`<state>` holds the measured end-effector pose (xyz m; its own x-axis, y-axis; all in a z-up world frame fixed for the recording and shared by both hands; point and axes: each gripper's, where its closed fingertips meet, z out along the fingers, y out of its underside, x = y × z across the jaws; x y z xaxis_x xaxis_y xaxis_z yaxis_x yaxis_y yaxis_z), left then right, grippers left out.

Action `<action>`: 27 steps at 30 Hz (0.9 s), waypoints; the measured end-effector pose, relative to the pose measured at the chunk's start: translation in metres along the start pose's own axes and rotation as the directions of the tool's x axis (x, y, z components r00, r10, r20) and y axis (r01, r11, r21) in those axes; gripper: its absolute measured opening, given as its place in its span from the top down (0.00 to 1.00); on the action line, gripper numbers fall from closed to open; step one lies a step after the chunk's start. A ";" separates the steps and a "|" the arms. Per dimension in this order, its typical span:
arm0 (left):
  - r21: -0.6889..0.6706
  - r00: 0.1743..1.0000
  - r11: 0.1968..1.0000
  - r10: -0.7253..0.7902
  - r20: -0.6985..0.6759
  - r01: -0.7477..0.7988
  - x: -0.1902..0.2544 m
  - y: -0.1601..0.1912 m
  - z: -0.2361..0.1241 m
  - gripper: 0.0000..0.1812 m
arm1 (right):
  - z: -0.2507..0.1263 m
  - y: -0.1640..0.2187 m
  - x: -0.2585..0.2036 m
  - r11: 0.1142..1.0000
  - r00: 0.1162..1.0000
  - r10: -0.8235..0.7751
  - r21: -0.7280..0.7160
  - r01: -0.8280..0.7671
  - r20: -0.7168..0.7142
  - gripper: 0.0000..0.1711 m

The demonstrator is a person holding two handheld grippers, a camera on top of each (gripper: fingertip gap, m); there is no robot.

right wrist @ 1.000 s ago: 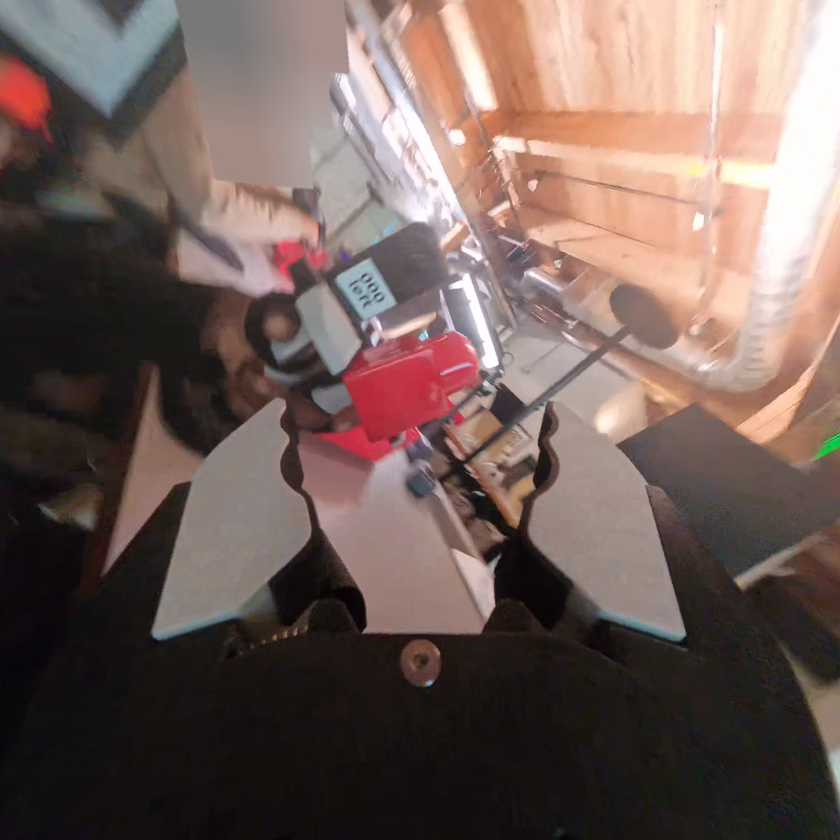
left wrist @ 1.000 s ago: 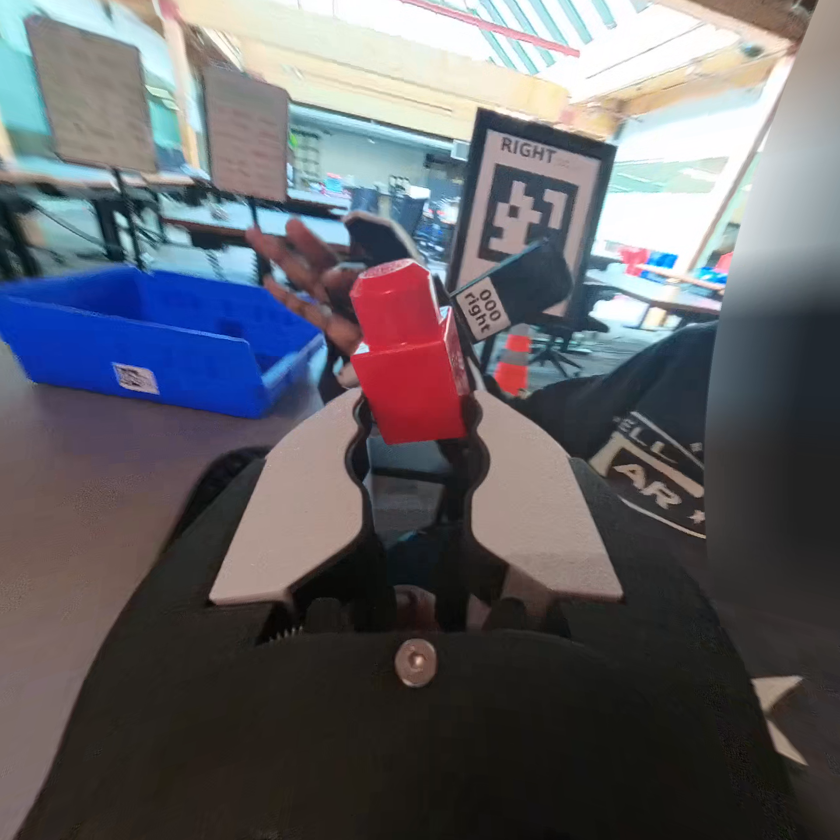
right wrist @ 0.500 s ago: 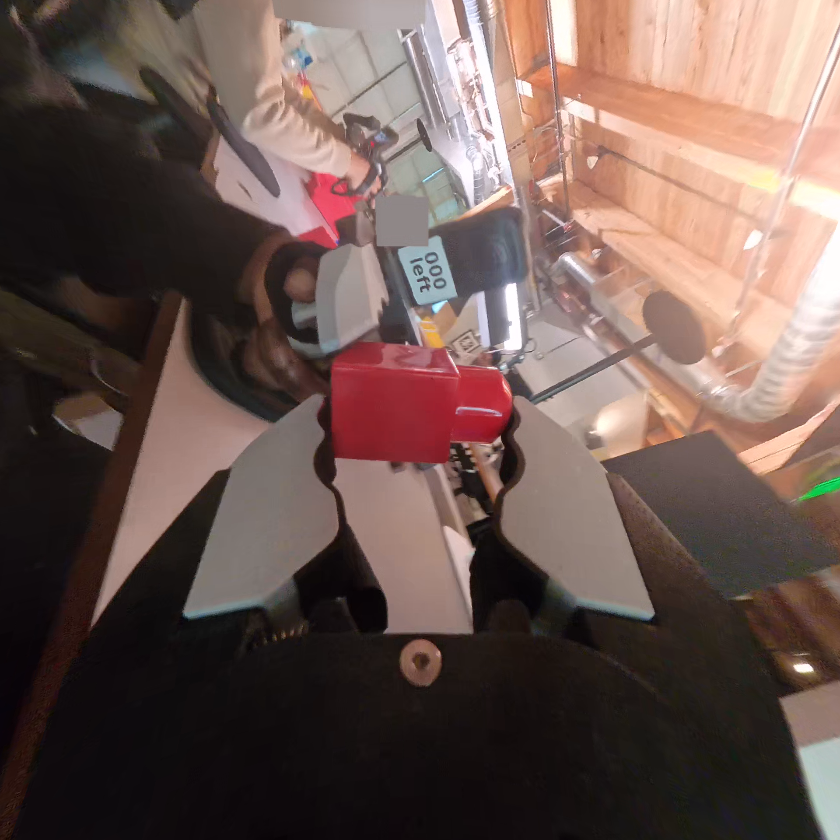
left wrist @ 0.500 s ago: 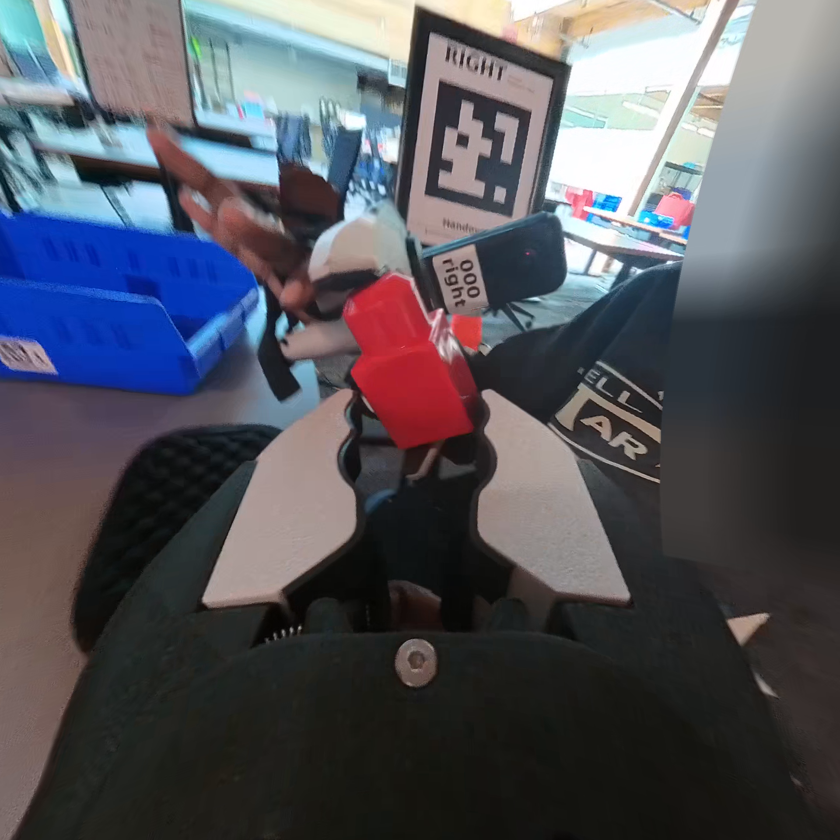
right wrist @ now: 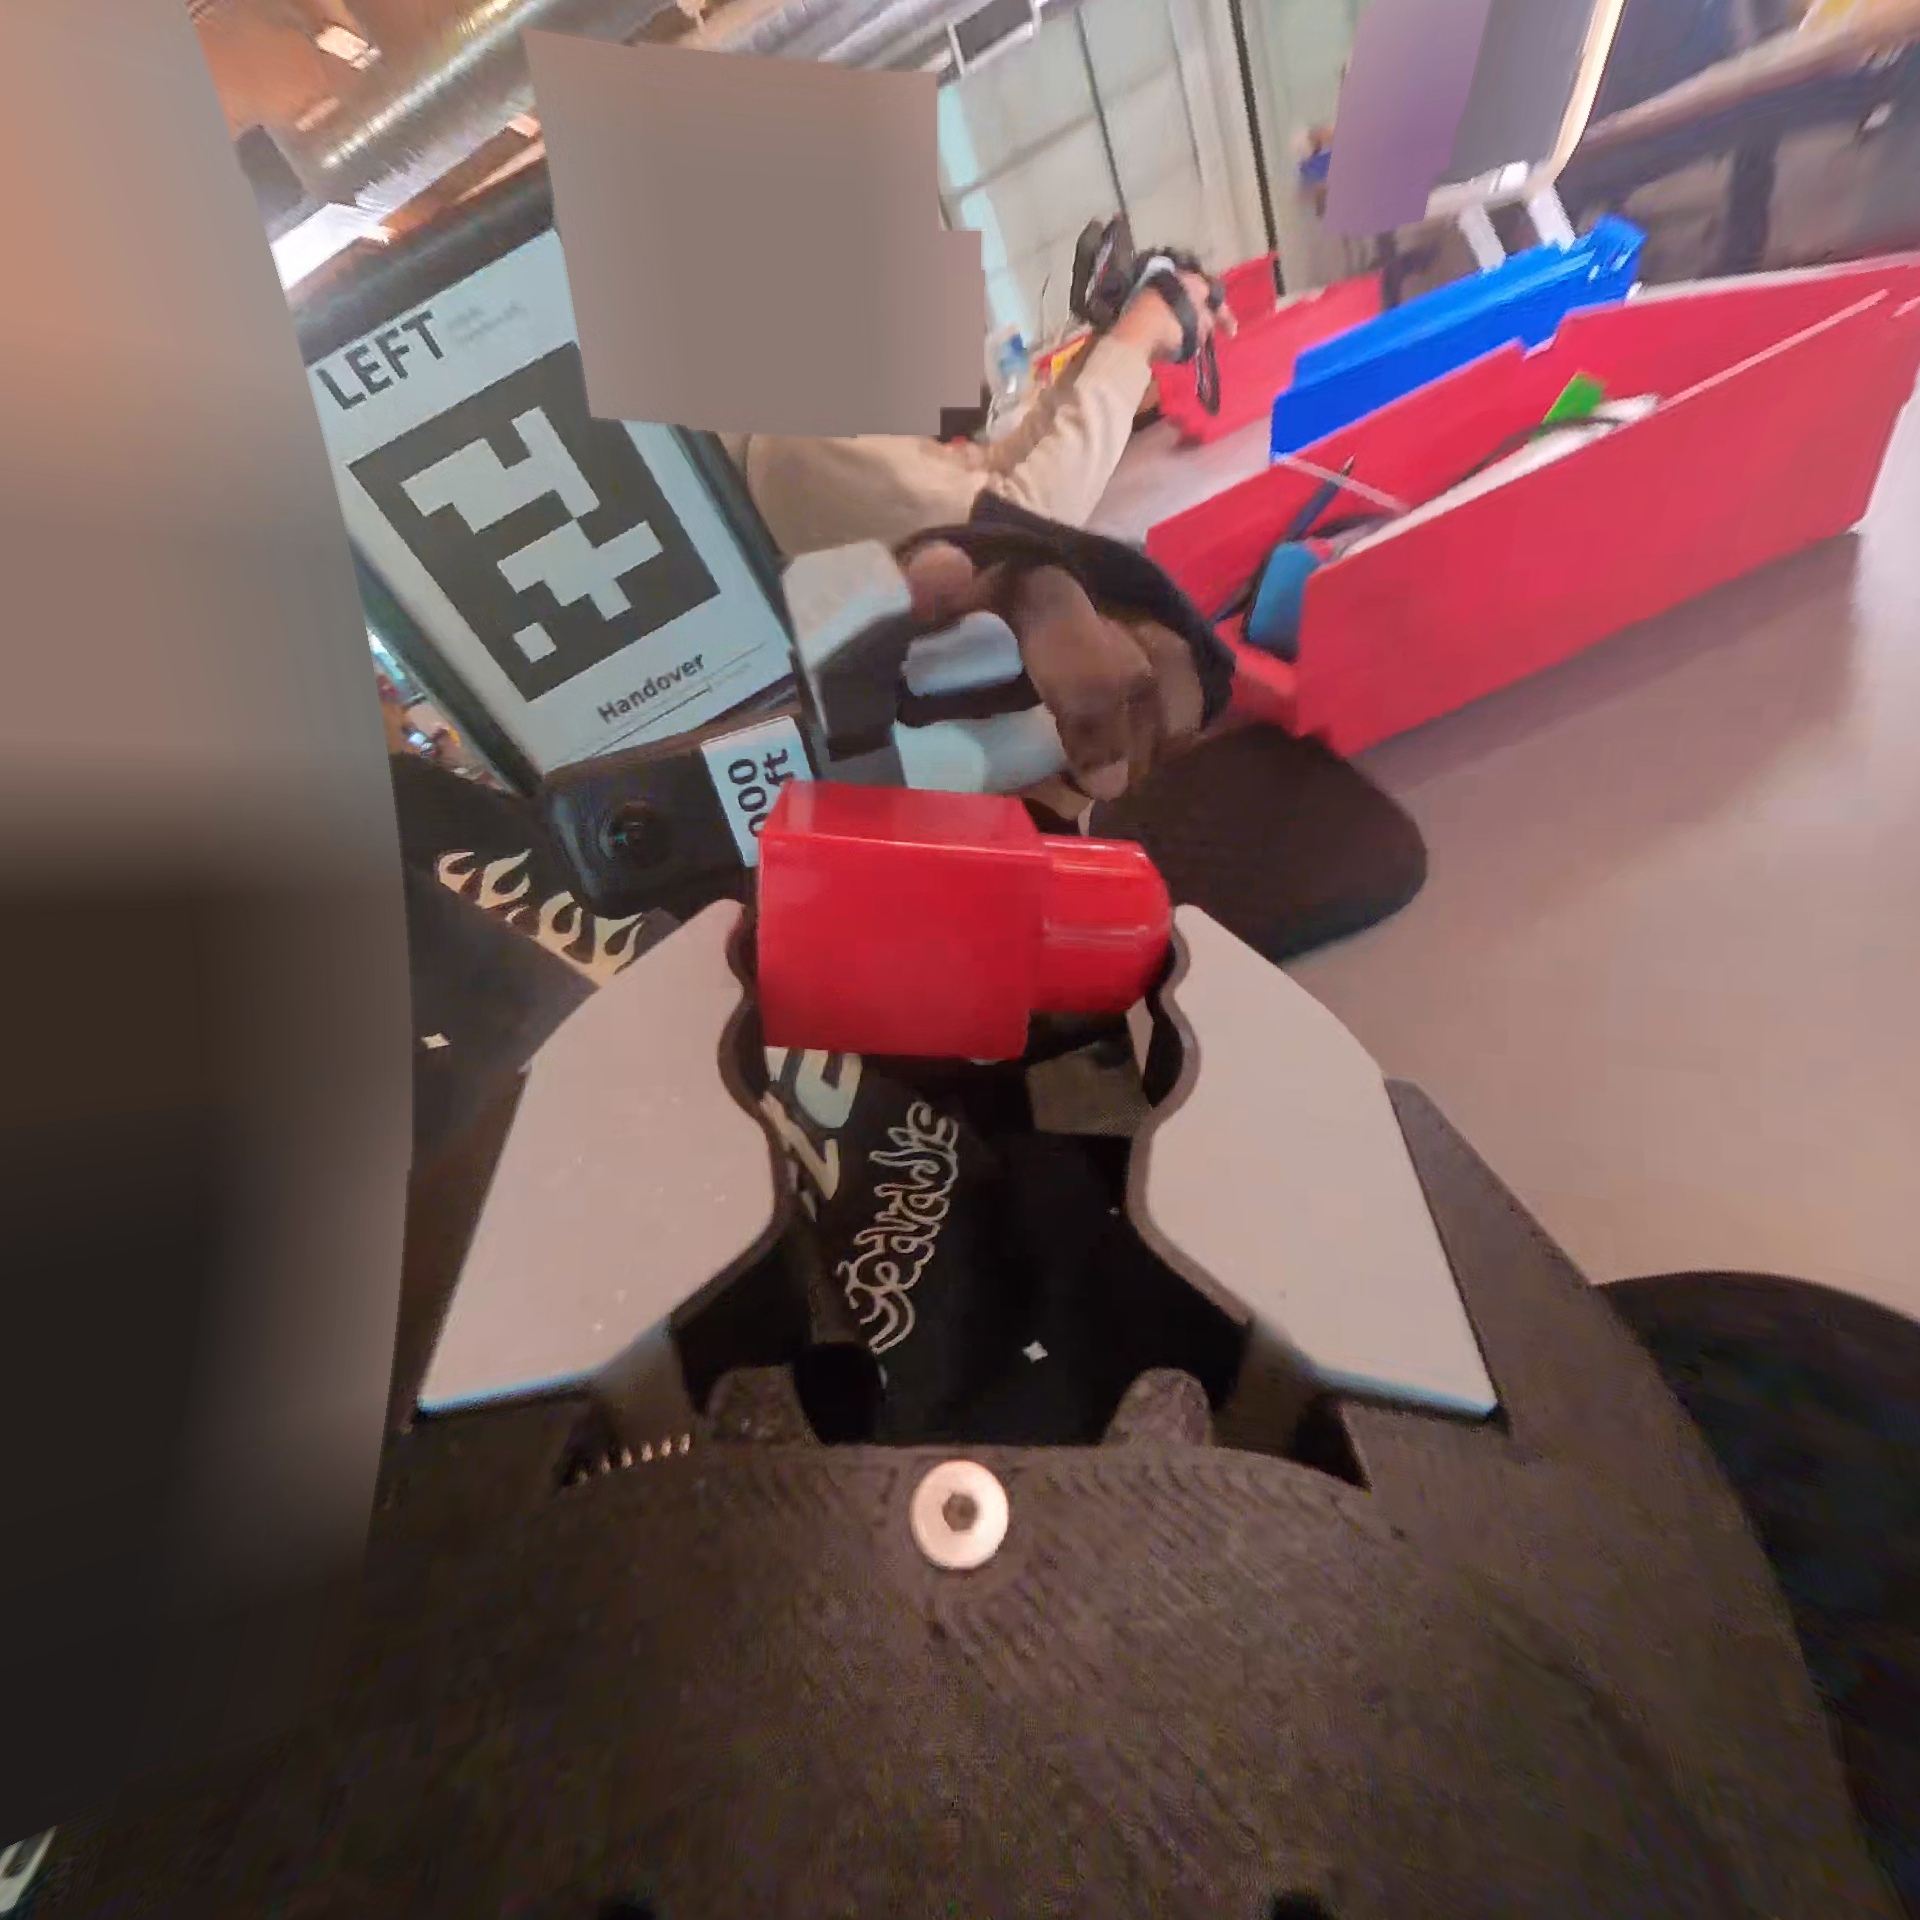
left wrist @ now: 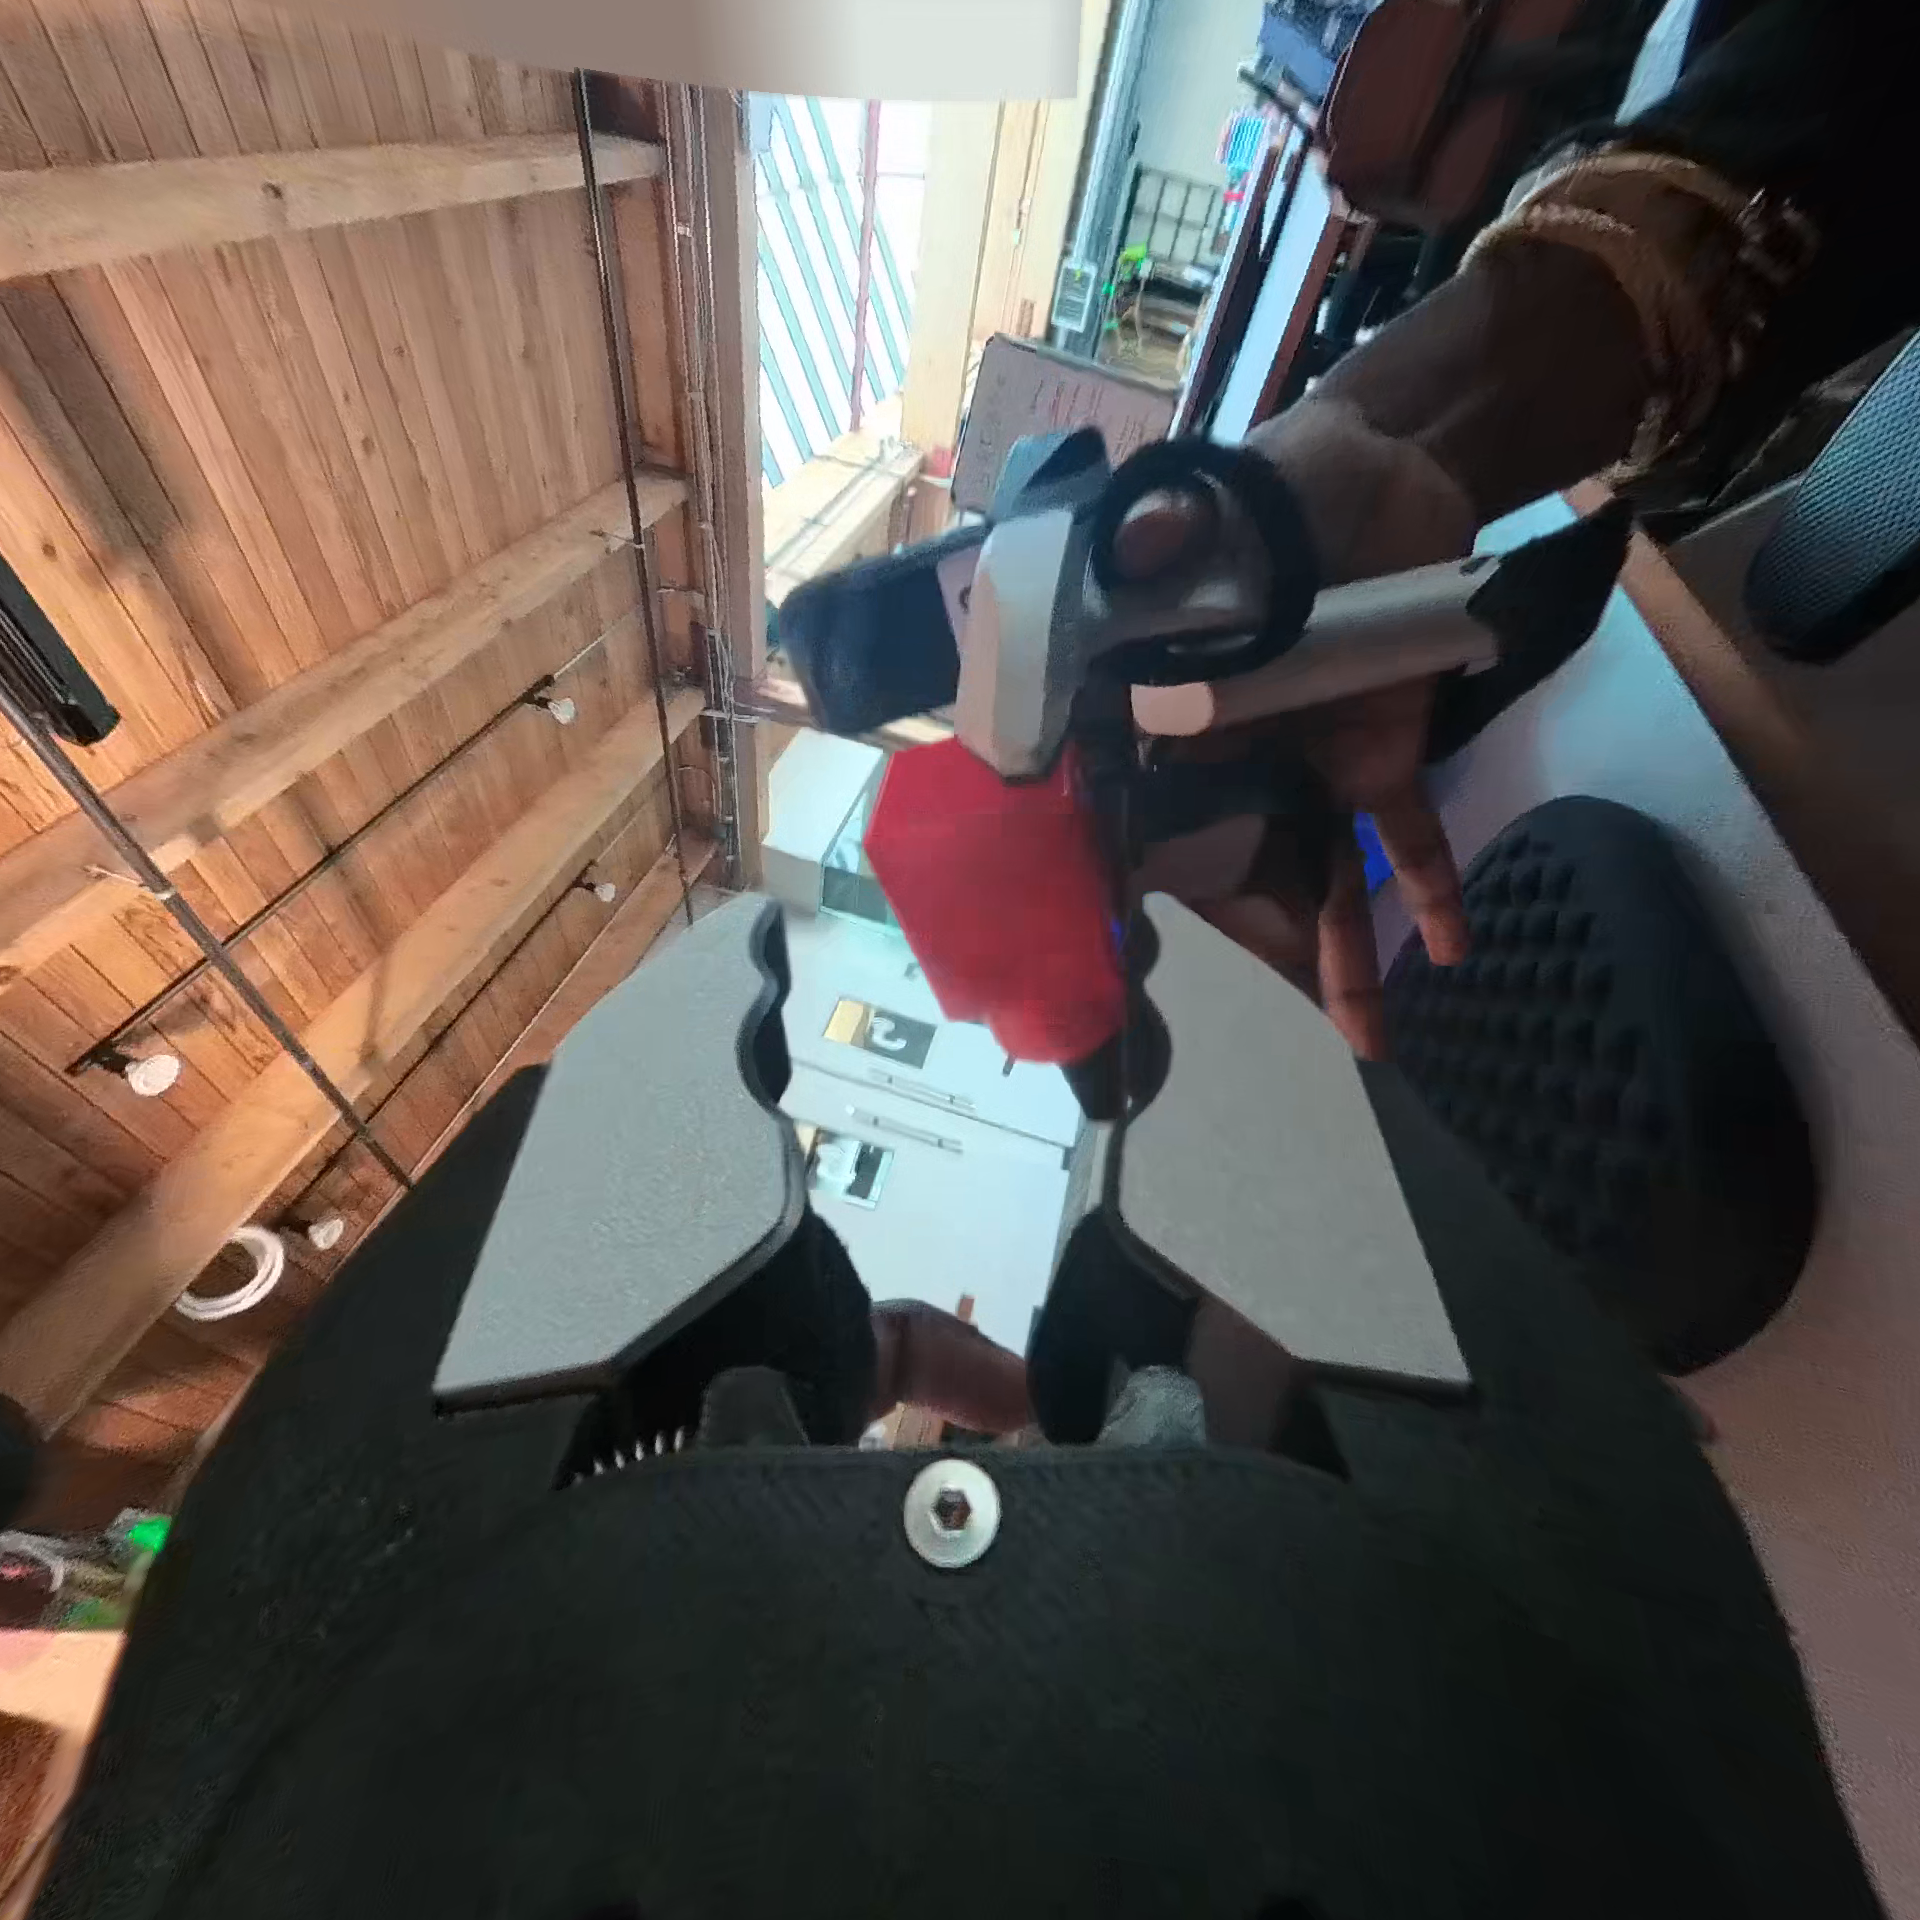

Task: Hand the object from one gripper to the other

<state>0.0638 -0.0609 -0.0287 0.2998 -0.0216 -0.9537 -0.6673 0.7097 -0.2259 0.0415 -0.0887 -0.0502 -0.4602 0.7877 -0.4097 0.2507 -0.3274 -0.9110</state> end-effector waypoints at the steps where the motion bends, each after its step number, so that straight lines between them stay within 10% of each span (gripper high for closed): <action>1: 0.024 1.000 1.000 -0.012 -0.012 0.012 0.003 -0.004 0.000 0.70 | 0.002 0.002 0.000 1.000 1.000 0.014 -0.012 -0.014 0.006 0.58; 7: 0.010 0.953 0.953 -0.301 -0.024 0.301 -0.008 0.000 0.000 0.79 | -0.001 -0.011 0.004 0.994 0.997 -0.068 0.081 0.070 -0.033 0.50; 10: -0.019 0.778 0.780 -0.625 -0.070 0.625 -0.018 0.010 -0.001 0.79 | -0.012 -0.032 0.005 0.894 0.914 -0.364 0.208 0.396 -0.176 0.35; 14: -0.239 0.232 0.292 -0.941 -0.247 0.926 0.003 0.013 -0.005 0.79 | -0.024 -0.041 0.005 0.464 0.422 -0.797 0.009 0.886 -0.433 0.32; 17: -0.334 -0.075 0.046 -0.937 -0.340 0.942 0.013 0.002 -0.007 0.79 | -0.020 -0.025 0.005 0.111 0.017 -0.921 -0.222 0.969 -0.388 0.38; 27: -0.355 -0.171 -0.008 -0.886 -0.430 0.935 0.017 -0.012 -0.009 0.79 | -0.004 -0.001 0.007 -0.024 -0.109 -0.957 -0.301 0.953 -0.268 0.59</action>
<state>0.0710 -0.0756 -0.0441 0.2466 -0.9283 0.2783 0.0438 -0.2762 -0.9601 0.0412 -0.0805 -0.0517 0.0388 0.3673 0.9293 -0.1884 0.9160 -0.3541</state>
